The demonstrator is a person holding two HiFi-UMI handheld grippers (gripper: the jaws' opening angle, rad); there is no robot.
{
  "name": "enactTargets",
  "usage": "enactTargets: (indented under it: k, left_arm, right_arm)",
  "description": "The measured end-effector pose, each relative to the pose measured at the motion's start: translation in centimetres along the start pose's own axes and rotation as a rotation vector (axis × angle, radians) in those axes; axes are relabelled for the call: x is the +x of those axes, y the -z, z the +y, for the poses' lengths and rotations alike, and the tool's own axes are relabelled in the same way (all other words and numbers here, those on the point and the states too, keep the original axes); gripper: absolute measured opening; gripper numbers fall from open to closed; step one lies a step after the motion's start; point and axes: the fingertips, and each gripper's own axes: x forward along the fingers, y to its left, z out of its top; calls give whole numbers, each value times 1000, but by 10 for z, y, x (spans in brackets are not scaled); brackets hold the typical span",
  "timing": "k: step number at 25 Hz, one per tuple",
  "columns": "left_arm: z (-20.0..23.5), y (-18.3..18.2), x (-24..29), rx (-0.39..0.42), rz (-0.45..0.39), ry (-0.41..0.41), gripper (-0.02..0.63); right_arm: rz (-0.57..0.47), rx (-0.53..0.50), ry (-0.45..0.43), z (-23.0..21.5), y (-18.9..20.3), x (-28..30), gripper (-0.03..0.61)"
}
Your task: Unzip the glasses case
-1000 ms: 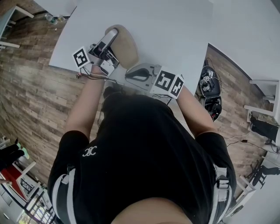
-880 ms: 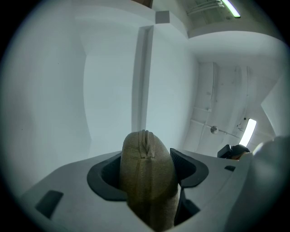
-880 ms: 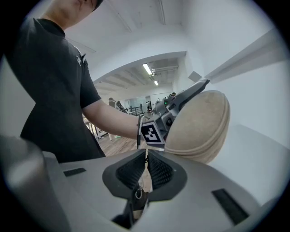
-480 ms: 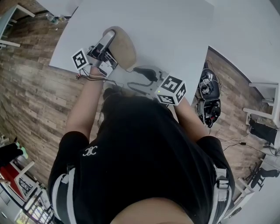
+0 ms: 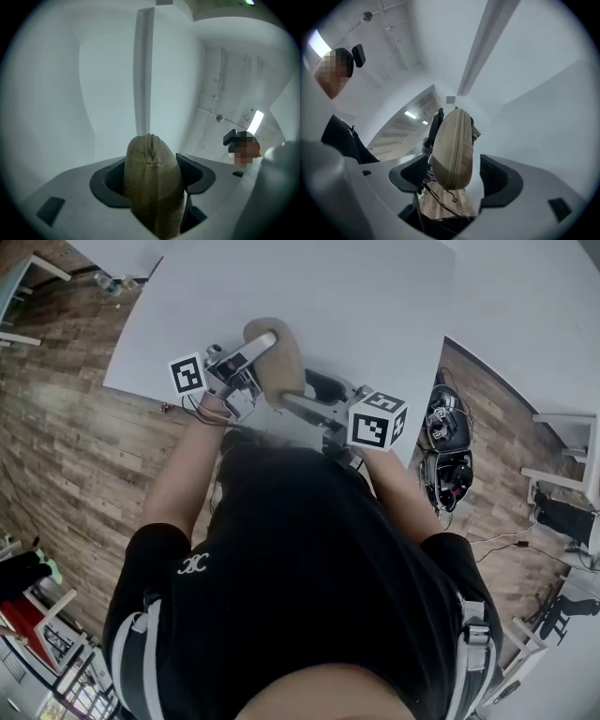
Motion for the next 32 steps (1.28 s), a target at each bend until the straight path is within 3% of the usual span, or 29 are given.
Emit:
enactTargets:
  k: [3,7,10,12,16,18,19,20,21,22,24,32]
  left_arm:
    - [-2,9,7,13,56,17,295]
    - [-1,15,9,57,118,-16,295]
    - [21,17,0,213,205,-179,319]
    - [35,22,-5,310,279,-289,401]
    - [61,26,-30,421,346,-488,420]
    - [76,22,-52,478,345,-659,411]
    - [84,17,-65,530,342,-772,330]
    - [90,11,-78,588,332,-887,103]
    - [95,6,-89,634,323,-985,2]
    - [99,3,-97,659,317,-1052,2]
    - [105,3,-105,667,316,-1109,2]
    - [105,20,-105,712,402,-1078,2]
  right_arm:
    - [20,50,-43,3,2,11,318]
    - [66,-6,-38,2,8,11,296]
    - [88,-37,19,-8,14,9,295]
    - [75,-52,82,-20,13,3,293]
    - [118,-179,328,-70,19,-18,291]
    - [205,-278,451,-94,33,-28,291]
    - [249,-327,502,-104,39,-32,291]
    - [284,-371,546,-112,44,-35,291]
    - [310,-404,583,-120,48,-36,291]
    - [328,-422,612,-127,52,-37,291]
    - [359,-433,646,-137,58,-37,291]
    - [527,-488,778,-174,70,-26,291]
